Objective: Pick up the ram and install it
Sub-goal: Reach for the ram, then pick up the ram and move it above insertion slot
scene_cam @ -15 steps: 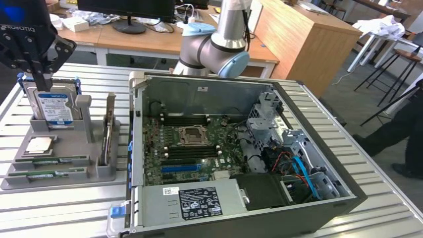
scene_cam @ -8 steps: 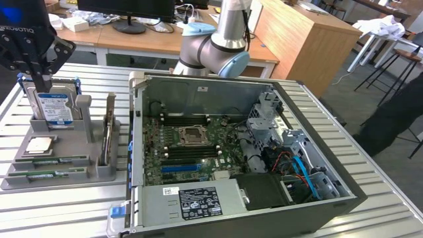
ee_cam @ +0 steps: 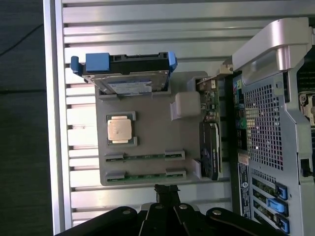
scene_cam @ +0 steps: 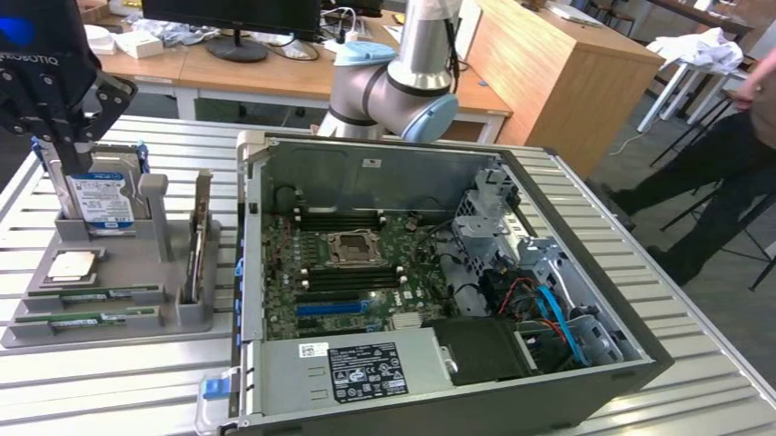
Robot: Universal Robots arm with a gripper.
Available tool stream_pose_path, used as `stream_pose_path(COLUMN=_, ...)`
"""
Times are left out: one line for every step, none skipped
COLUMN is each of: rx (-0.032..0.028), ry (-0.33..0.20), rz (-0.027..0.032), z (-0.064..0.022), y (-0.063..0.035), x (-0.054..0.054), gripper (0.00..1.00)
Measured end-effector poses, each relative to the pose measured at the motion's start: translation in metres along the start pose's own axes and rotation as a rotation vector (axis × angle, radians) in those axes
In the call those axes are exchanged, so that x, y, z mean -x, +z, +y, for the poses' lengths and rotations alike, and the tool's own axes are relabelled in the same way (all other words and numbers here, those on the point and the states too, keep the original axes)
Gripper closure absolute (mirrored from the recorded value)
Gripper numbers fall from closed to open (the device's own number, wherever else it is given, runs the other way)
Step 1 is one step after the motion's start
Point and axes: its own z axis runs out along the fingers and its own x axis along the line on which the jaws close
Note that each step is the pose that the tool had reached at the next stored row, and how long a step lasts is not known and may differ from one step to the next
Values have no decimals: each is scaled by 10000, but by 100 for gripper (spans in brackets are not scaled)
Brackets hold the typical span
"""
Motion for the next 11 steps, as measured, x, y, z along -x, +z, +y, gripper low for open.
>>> stream_pose_path(rx=0, ry=0, rz=0, z=-8, y=0, x=1, gripper=90)
stream_pose_path(rx=0, ry=0, rz=0, z=-16, y=-1, x=1, gripper=90)
stream_pose_path(rx=1, ry=0, rz=-1, z=-22, y=0, x=2, gripper=90)
stream_pose_path(rx=0, ry=0, rz=0, z=-26, y=-1, x=2, gripper=90)
stream_pose_path(rx=0, ry=1, rz=0, z=-29, y=-1, x=2, gripper=90)
stream_pose_path(rx=0, ry=2, rz=0, z=-29, y=-1, x=2, gripper=90)
stream_pose_path(rx=0, ry=2, rz=-1, z=-29, y=-1, x=2, gripper=90)
stream_pose_path(rx=0, ry=0, rz=0, z=-29, y=-1, x=2, gripper=90)
stream_pose_path(rx=0, ry=0, rz=0, z=-30, y=-1, x=2, gripper=90)
stream_pose_path(rx=0, ry=0, rz=0, z=-30, y=-2, x=2, gripper=90)
stream_pose_path(rx=0, ry=0, rz=-1, z=-30, y=-1, x=2, gripper=90)
